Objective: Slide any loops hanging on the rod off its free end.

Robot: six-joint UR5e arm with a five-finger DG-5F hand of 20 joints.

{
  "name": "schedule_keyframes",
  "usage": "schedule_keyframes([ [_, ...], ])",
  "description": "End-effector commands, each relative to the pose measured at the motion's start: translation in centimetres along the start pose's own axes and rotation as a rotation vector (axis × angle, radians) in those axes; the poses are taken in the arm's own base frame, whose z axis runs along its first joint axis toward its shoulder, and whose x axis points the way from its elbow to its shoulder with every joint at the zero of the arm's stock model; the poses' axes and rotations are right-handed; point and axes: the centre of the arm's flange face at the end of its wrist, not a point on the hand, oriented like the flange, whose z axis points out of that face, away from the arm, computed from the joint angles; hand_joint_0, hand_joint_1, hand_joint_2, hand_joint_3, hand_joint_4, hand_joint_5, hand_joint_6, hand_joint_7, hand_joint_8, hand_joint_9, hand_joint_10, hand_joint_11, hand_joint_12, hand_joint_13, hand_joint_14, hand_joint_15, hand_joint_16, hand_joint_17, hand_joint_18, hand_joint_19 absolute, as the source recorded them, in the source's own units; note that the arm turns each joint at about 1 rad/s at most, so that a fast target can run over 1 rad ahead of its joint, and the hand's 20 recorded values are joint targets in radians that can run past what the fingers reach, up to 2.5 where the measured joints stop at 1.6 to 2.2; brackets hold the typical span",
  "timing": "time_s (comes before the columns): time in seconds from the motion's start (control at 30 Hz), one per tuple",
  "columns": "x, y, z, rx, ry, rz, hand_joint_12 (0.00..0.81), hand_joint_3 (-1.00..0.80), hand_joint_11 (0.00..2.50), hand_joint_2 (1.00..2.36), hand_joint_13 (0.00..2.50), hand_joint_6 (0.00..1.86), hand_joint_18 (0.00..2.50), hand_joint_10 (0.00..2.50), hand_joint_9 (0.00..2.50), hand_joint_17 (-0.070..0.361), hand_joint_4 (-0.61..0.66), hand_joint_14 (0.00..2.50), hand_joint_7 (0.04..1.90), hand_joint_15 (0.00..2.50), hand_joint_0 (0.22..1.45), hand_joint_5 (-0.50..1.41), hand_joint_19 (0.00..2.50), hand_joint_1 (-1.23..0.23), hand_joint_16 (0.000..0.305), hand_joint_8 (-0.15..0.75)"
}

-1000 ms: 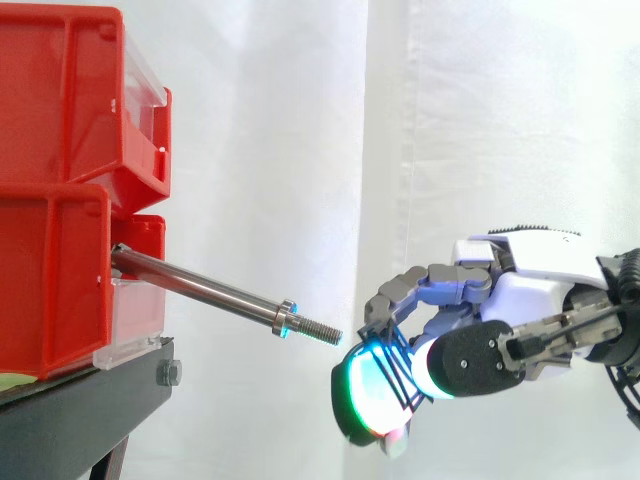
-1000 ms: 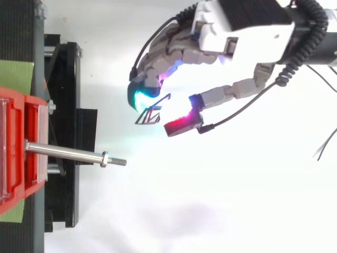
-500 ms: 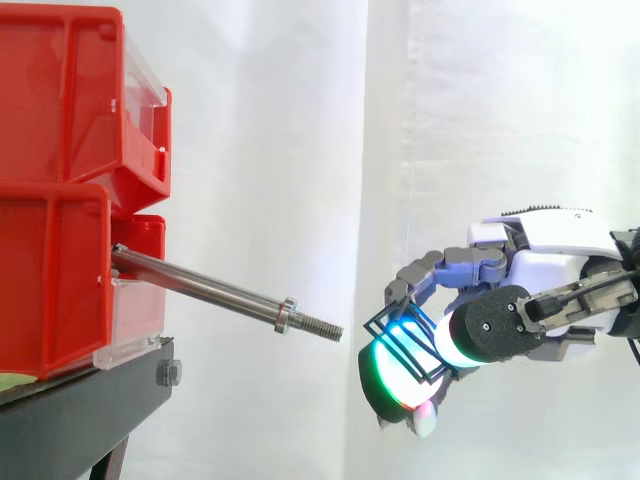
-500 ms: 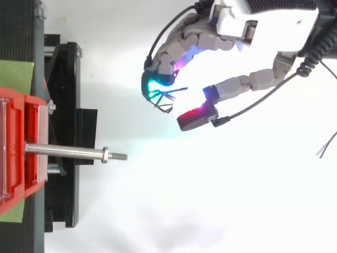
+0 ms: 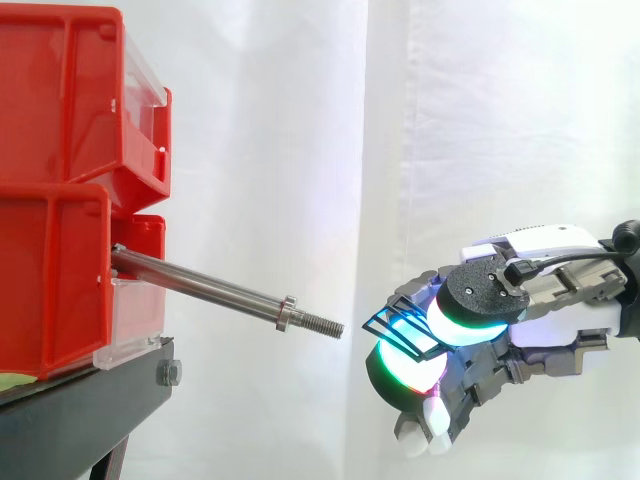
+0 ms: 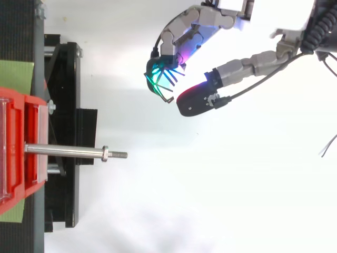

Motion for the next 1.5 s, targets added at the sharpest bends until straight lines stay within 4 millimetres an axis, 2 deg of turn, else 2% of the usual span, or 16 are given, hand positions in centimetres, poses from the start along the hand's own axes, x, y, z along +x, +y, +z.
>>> schedule_keyframes([
  [0.0,-0.21,0.45,-0.06,0.021,0.010,0.026,0.381,-0.23,0.59,1.02,0.69,0.97,0.62,0.02,0.82,0.127,-0.04,0.01,0.84,0.35,0.68,-0.20,0.39,-0.80,0.056,0.265],
  [0.1,-0.18,0.36,-0.16,0.031,0.012,0.050,0.377,-0.38,0.59,1.01,0.71,0.97,0.65,0.02,0.85,0.124,-0.01,0.01,0.86,0.34,0.70,-0.20,0.38,-0.82,0.055,0.265],
  [0.17,-0.16,0.32,-0.20,0.035,0.014,0.070,0.378,-0.42,0.59,1.01,0.71,0.96,0.65,0.02,0.87,0.124,0.00,0.01,0.88,0.34,0.69,-0.19,0.39,-0.80,0.055,0.267],
  [0.43,-0.15,0.36,-0.48,0.059,0.016,0.131,0.383,-0.47,0.59,1.00,0.73,0.94,0.65,0.02,0.93,0.123,0.07,0.01,0.94,0.36,0.63,-0.16,0.41,-0.69,0.055,0.281],
  [0.53,-0.22,0.40,-0.55,0.064,0.013,0.142,0.388,-0.39,0.59,1.01,0.73,0.94,0.65,0.02,0.95,0.123,0.06,0.02,0.96,0.37,0.61,-0.15,0.42,-0.67,0.055,0.283],
  [0.6,-0.19,0.30,-0.61,0.068,0.013,0.146,0.389,-0.17,0.60,1.02,0.72,0.95,0.64,0.02,0.94,0.124,0.02,0.01,0.99,0.37,0.62,-0.16,0.42,-0.73,0.055,0.287],
  [0.63,-0.20,0.30,-0.61,0.069,0.012,0.152,0.386,-0.13,0.59,1.03,0.72,0.96,0.64,0.02,0.92,0.124,-0.02,0.01,0.99,0.37,0.62,-0.17,0.42,-0.74,0.055,0.285],
  [0.7,-0.20,0.30,-0.61,0.069,0.011,0.166,0.387,-0.11,0.61,1.02,0.72,0.96,0.64,0.02,0.90,0.126,-0.02,0.01,0.97,0.37,0.63,-0.18,0.42,-0.75,0.056,0.287],
  [0.9,-0.20,0.30,-0.61,0.069,0.010,0.189,0.385,-0.40,0.60,1.01,0.70,0.96,0.64,0.02,0.83,0.126,0.03,0.02,0.85,0.35,0.71,-0.20,0.40,-0.85,0.056,0.262],
  [1.0,-0.20,0.30,-0.61,0.069,0.010,0.189,0.384,-0.45,0.60,1.00,0.70,0.96,0.65,0.02,0.83,0.125,0.03,0.01,0.85,0.36,0.72,-0.20,0.39,-0.86,0.055,0.257],
  [1.23,-0.10,0.34,-0.61,0.070,0.012,0.201,0.381,-0.49,0.60,1.00,0.71,0.95,0.67,0.02,0.85,0.124,0.05,0.01,0.86,0.35,0.71,-0.19,0.39,-0.86,0.055,0.263],
  [1.47,-0.21,0.28,-0.61,0.075,0.000,0.219,0.384,-0.47,0.59,1.00,0.72,0.94,0.67,0.02,0.89,0.123,0.06,0.02,0.89,0.36,0.64,-0.17,0.42,-0.76,0.054,0.272],
])
